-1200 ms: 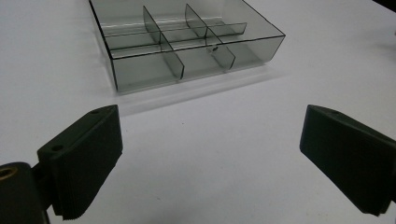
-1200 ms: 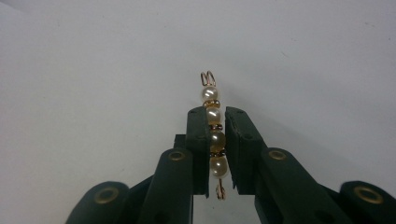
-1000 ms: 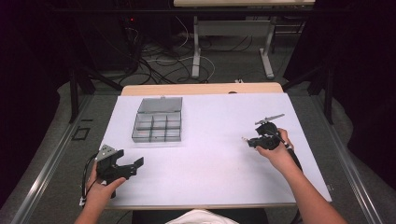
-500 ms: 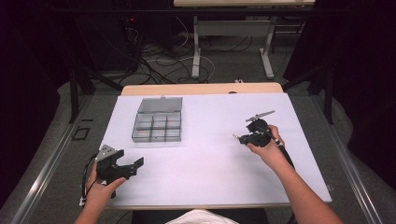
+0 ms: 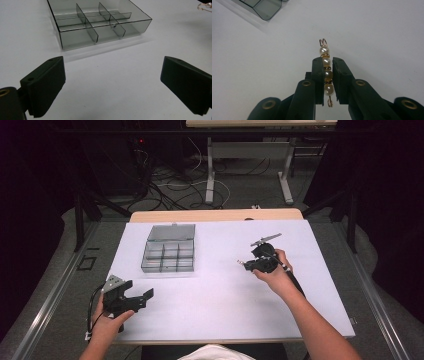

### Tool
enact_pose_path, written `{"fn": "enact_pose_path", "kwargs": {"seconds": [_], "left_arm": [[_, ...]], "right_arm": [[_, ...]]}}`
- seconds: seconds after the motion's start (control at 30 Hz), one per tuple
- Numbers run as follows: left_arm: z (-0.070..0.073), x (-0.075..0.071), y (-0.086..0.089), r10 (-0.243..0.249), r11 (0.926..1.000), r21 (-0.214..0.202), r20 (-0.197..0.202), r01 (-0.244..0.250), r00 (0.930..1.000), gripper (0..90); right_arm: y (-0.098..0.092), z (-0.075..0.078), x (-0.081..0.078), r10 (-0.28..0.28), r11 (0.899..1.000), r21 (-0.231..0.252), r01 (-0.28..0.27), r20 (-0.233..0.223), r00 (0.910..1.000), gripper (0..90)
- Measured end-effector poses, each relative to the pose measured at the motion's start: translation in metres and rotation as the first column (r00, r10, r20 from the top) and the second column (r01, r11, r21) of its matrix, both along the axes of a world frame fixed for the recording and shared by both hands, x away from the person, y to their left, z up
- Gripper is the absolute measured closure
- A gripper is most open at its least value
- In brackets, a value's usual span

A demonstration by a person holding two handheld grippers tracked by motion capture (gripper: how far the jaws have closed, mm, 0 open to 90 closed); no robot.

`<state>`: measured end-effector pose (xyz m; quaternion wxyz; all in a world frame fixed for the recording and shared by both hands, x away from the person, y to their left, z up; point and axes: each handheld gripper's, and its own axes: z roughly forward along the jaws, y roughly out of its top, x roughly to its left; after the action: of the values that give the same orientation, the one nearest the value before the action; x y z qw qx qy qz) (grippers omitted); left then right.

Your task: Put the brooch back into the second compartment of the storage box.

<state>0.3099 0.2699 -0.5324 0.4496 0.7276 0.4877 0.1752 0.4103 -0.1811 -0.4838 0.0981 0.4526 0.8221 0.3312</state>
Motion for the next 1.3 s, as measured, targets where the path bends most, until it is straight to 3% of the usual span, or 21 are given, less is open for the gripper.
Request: {"fn": "enact_pose_path", "kwargs": {"seconds": [0.53,0.77,1.2,1.3], "left_arm": [[0.0,0.0,0.001,-0.002,1.0,0.0,0.002,0.002,1.0,6.1],[0.0,0.0,0.001,-0.004,1.0,-0.001,0.003,0.004,1.0,6.1],[0.0,0.0,0.001,-0.004,1.0,-0.005,0.004,0.004,1.0,6.2],[0.0,0.0,0.001,-0.005,1.0,-0.006,0.005,0.005,1.0,6.2]], "right_arm": [[0.04,0.008,0.011,0.049,0.999,0.012,-0.049,0.025,0.9985,80.8],[0.059,0.01,0.016,0.085,0.996,0.001,-0.085,0.007,0.9964,80.9],[0.089,0.011,0.025,0.106,0.994,0.032,-0.107,0.027,0.994,80.9],[0.094,0.013,0.027,0.114,0.993,0.015,-0.114,0.017,0.9933,80.9]]}}
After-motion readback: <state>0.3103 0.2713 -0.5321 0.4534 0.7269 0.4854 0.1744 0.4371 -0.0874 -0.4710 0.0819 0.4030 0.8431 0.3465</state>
